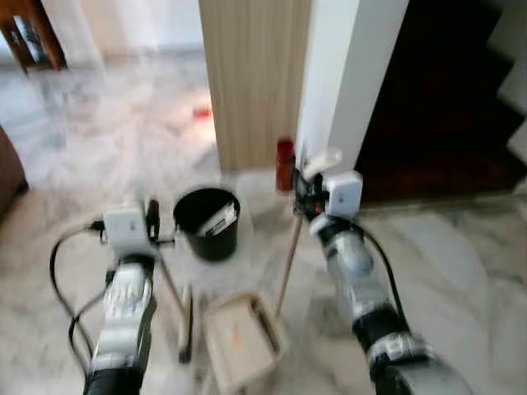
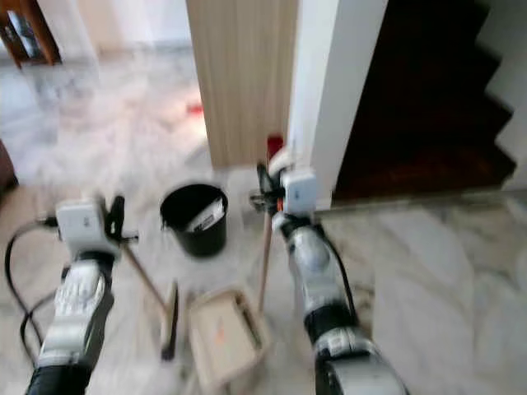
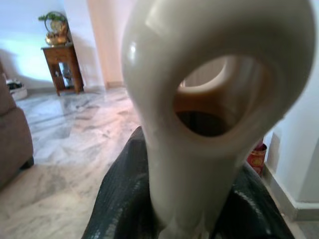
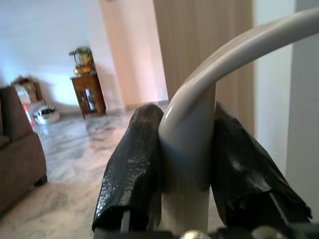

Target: Sweep floor

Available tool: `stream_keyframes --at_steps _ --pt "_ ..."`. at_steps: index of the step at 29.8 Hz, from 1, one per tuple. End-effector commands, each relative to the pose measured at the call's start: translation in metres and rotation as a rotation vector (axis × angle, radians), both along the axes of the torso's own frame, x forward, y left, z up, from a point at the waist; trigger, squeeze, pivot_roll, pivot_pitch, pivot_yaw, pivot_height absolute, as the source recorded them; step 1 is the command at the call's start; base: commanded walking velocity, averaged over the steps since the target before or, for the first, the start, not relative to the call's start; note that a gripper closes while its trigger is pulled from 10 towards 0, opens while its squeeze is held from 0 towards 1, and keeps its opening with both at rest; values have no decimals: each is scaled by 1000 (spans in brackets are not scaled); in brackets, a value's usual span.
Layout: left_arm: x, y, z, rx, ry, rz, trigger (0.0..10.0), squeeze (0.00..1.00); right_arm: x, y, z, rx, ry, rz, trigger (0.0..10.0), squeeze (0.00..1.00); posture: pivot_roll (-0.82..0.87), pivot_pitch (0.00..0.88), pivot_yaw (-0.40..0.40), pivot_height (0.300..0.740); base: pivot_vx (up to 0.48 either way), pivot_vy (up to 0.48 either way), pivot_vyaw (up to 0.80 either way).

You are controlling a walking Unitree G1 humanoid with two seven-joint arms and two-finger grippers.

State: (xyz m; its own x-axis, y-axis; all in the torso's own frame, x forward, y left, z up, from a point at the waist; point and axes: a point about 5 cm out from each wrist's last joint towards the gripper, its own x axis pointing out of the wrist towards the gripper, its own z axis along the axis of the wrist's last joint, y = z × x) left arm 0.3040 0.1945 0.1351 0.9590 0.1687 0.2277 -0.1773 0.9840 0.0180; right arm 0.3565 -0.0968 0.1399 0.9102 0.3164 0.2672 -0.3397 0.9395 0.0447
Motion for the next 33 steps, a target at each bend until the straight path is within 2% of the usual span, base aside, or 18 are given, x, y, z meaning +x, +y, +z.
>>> stream_keyframes --at_steps 1,22,28,33 --pt "2 -4 13 5 -61 -17 10000 0 3 -3 14 -1 -56 -7 10000 0 94 18 50 740 356 0 0" --pt "2 -2 14 6 -63 -15 10000 0 3 -1 13 -13 -57 -3 10000 0 99 19 51 740 354 0 0" --pt "2 -3 15 7 -66 -14 10000 0 3 0 14 -20 -61 1 10000 0 99 19 51 740 354 0 594" --pt "1 -4 17 5 -86 -20 10000 0 4 -2 13 -4 -50 -4 10000 0 98 19 50 740 0 0 158"
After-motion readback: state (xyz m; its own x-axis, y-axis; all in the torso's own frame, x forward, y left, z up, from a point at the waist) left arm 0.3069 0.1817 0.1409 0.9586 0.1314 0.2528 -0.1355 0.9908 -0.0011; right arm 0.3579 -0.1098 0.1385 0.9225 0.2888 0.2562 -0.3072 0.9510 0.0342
